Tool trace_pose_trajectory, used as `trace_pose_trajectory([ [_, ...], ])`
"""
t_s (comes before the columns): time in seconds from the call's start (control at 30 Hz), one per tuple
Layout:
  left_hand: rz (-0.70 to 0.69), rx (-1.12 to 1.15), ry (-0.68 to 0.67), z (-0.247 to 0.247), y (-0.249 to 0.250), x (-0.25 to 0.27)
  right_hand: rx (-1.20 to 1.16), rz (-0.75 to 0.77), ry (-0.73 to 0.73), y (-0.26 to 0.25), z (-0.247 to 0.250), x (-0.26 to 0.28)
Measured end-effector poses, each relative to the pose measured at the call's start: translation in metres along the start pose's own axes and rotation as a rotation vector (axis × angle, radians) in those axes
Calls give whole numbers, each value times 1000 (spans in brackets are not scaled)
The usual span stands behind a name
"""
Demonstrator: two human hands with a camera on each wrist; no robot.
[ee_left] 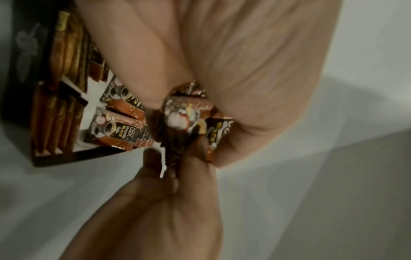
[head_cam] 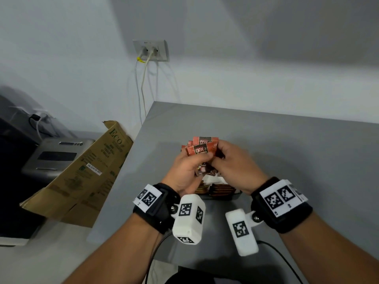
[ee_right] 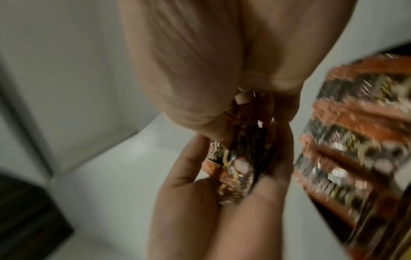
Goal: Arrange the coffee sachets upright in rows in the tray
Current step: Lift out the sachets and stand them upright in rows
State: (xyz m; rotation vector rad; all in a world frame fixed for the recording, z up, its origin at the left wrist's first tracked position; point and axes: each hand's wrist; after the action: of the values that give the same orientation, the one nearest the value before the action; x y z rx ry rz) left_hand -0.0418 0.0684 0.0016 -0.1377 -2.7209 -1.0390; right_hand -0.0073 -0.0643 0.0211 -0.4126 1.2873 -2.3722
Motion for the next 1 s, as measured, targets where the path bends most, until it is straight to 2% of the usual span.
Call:
trace_pose_trajectory([
  [0.07, 53, 39, -3, 1, 3, 1, 340, 50, -31, -4, 3, -2],
  [0.13, 105, 76, 4, 2, 7, 2, 531, -23, -64, -2, 9, -3],
  [0.17, 122, 90, 13, 3, 9, 2, 525, -39, -54, -2, 11, -2],
  [0.23, 126, 100, 22, 1, 12, 1, 450, 43, -22, -5, 16, -2],
  [0.33, 150, 114, -8, 0, 13, -2, 461, 203, -115, -11, 15, -4],
  [0.47, 182, 61, -61, 1, 14, 0, 547, 226, -131, -16, 11, -8],
  [0.6, 89, 69, 3, -1, 7, -2, 509, 264, -143, -19, 9, -8],
  [0.73, 59, 93, 18, -1, 6, -5, 479, 252, -134, -20, 9, -9],
  [0.87, 59, 4, 20, 1, 9, -7, 432, 239, -155, -17, 10, -6],
  [1.0, -6, -72, 4, 2, 13, -9, 153, 108, -5, -18, 18, -8],
])
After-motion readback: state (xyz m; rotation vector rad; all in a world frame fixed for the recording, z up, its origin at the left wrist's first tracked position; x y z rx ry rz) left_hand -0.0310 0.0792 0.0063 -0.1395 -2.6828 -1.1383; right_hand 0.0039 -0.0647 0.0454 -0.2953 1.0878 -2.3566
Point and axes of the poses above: each hand's wrist, its own x-axis away from the middle knuckle, its own z-axis out of the back of the hand, y = z × x, and after that the axes turned 10 degrees about x, right-handed
